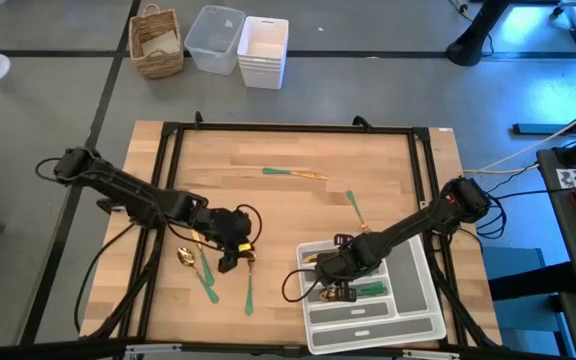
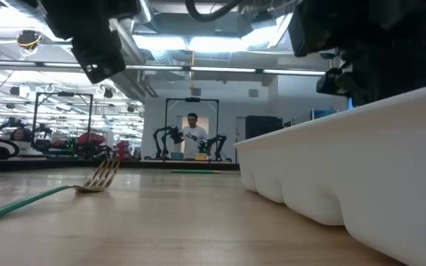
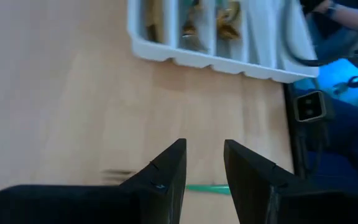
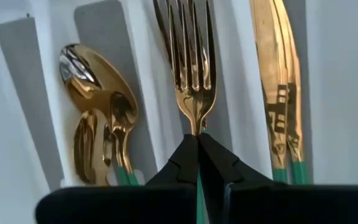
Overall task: Sort silverware
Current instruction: Put the top left green fork into the silverware tray, then put the bottom green fork into the silverware tray
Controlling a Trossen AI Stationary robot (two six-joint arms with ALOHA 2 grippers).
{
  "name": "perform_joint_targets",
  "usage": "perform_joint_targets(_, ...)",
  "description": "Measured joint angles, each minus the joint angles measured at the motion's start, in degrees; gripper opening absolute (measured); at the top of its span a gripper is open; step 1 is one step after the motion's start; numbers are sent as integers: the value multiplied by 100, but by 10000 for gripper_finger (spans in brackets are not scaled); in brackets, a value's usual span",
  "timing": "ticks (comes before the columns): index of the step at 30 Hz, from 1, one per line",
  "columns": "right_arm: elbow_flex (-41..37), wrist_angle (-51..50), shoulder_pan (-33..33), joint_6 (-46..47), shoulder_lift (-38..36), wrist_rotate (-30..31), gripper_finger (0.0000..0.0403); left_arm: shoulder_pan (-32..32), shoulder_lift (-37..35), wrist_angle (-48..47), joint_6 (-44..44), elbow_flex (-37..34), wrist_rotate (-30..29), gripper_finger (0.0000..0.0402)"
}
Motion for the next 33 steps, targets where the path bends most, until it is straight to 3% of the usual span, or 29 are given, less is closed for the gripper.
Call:
perform_joint_targets(10,-140,211,-2,0,0,0,9,-432,295,1037,1419,0,7,102)
perform_joint_targets(19,-138,211,-2,-2,0,42,96,-510,335,1056,2534,7,132,102)
perform_joint_targets(23,-137,198,-4,-2,0,-45,116,-504,548,1000,2970,109,358,102)
perform_joint_targets(27,50,-111,-4,0,0,-309,119,-515,932,570,3540,438,656,102)
perform_joint_targets(33,711,-870,-4,-24,0,-269,119,-515,1713,-885,4556,1299,680,102)
